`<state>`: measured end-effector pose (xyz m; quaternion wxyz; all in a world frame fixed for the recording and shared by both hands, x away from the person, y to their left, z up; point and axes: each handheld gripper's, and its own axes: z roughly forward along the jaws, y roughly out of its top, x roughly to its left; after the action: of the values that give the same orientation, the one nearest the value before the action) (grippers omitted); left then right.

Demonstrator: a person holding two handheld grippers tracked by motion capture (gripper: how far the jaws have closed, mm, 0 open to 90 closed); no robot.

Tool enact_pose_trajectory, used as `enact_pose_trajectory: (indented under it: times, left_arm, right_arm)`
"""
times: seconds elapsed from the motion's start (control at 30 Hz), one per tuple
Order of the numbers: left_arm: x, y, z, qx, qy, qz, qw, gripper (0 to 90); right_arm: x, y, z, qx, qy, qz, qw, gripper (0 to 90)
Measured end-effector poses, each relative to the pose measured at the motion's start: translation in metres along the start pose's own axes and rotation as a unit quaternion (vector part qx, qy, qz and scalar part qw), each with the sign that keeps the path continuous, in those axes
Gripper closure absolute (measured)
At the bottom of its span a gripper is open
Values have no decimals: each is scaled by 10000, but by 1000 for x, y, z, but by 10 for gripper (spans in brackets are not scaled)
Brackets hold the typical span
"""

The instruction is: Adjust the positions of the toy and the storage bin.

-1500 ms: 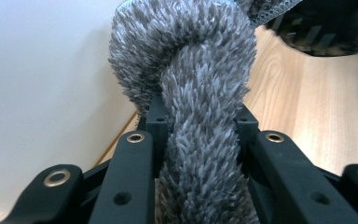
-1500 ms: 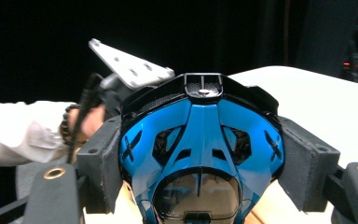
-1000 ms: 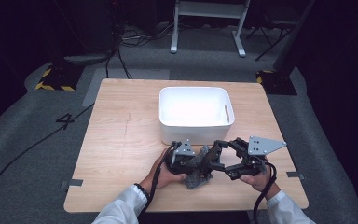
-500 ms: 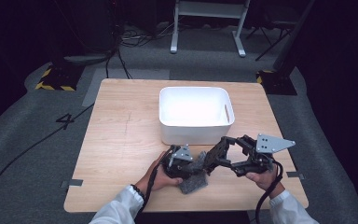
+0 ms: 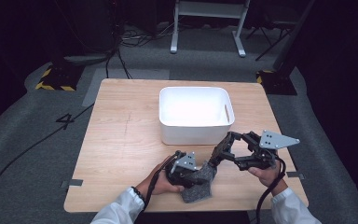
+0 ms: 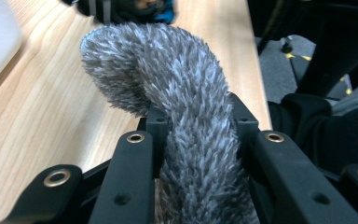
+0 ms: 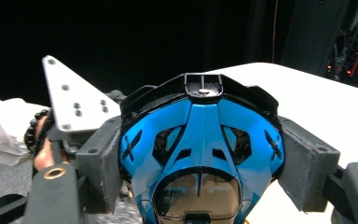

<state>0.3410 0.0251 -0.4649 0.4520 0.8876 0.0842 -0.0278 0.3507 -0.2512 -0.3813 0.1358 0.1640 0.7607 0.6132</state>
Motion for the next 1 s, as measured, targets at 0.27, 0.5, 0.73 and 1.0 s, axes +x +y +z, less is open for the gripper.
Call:
enact_pose_trajectory:
  times: [0.27,0.5,0.73,1.0]
  left_arm:
    - [-5,6,-13,-191,93,120,9997,694]
    - [-9,11,-34,-606,255,147,9977,693]
    - [4,9,-41,-792,974,-237,9918,689]
    - [22,3,-45,-852,1510,-585,9831,690]
  right_arm:
    - [-4,-4,2,134,-87,34,9999,264]
    - [-8,-7,3,278,-313,23,9991,264]
    - [-1,-5,6,249,-88,28,9996,265]
    - [17,-7,21,340,416,-25,9986,265]
